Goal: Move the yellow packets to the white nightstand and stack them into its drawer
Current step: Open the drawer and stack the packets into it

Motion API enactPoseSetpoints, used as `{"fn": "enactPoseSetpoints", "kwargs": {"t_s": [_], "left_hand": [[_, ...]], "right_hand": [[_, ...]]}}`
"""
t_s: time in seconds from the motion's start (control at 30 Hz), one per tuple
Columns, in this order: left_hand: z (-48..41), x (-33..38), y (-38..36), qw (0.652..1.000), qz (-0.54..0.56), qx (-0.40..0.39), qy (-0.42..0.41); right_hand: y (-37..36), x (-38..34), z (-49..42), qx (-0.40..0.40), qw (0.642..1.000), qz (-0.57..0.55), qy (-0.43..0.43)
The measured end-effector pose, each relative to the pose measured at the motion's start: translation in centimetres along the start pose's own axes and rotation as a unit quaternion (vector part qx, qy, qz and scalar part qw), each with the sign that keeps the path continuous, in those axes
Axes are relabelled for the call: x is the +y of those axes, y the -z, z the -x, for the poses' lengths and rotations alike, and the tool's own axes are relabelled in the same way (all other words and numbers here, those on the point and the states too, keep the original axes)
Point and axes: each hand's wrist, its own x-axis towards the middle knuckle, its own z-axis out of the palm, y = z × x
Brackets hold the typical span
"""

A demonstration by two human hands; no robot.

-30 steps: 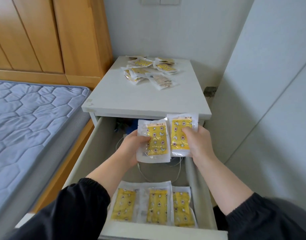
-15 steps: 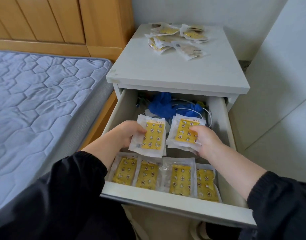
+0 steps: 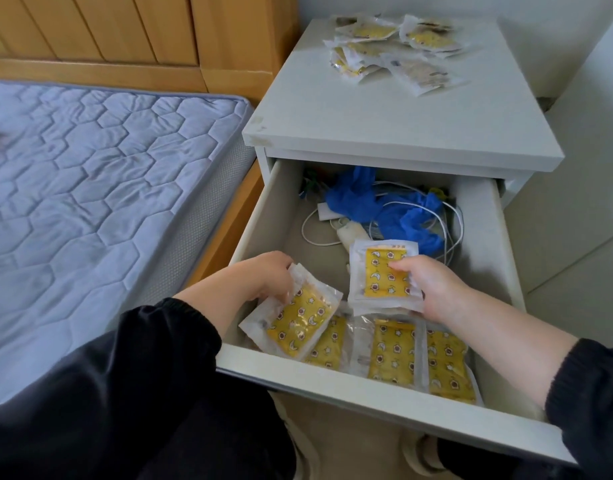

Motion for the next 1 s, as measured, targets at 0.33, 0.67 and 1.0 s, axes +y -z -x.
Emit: {"fn": "enactPoseSetpoints", "kwargs": {"t_s": [0.33,0.67,1.0], "left_hand": [[1.9,2.0,-1.6,0.871,-0.453,0.148,-0.117],[-0.1,1.9,-2.5,0.896,-0.367,-0.009,-0.249],[-0.6,0.8,-1.8,0.932,-0.317,0.022,-0.178]], "right_hand": [[0.0,0.3,-1.0,-0.002,0.999,0.047,0.004],[0.3,0.2,-1.0,-0.009,1.0,0.018,0.006],[0.4,0.0,-0.9,-0.015,1.0,0.022,0.001]]}}
